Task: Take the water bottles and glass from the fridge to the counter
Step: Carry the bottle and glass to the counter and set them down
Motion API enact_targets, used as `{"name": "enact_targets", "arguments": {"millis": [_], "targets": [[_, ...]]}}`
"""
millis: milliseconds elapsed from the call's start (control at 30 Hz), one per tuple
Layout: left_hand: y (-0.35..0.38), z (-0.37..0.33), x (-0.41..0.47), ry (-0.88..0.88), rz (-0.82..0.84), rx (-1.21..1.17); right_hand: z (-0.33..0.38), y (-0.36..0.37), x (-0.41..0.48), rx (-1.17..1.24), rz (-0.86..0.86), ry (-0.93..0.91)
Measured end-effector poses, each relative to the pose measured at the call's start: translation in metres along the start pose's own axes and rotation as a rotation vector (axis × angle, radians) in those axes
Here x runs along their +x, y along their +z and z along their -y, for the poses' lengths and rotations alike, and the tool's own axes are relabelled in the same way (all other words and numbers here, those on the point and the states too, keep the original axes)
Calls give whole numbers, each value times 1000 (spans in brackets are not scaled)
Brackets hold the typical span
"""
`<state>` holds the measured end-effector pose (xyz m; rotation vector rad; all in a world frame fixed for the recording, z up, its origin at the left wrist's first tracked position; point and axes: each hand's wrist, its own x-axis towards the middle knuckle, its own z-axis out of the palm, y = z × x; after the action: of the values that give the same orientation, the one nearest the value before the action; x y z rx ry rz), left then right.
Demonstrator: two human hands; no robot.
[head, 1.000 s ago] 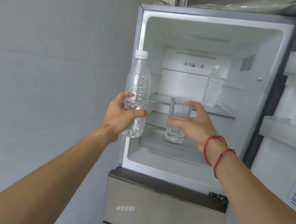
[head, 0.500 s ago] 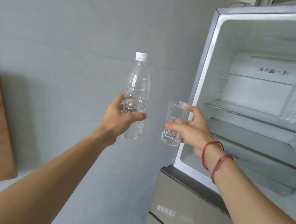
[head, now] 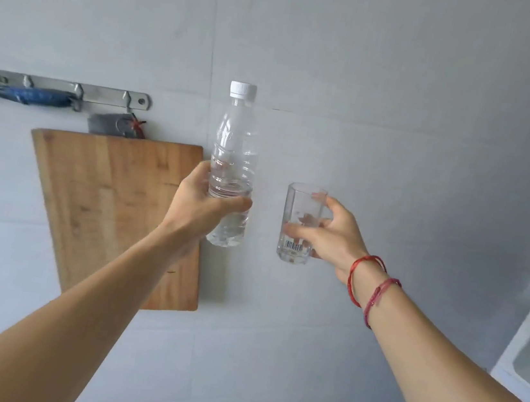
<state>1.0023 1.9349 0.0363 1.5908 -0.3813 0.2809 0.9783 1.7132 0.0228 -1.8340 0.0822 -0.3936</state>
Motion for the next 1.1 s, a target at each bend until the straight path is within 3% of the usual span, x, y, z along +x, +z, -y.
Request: {"name": "enact_targets", "arguments": {"millis": [267,600,1100], "targets": [[-88,9,-21,-32,-240,111,16,102,25,47,286,-85],[-150,-13,-99,-96,-728,216,50,212,17,169,748,-249],[-230,-81,-345,-169,-1340,472,104,344,-203,288,1373,-322]]}}
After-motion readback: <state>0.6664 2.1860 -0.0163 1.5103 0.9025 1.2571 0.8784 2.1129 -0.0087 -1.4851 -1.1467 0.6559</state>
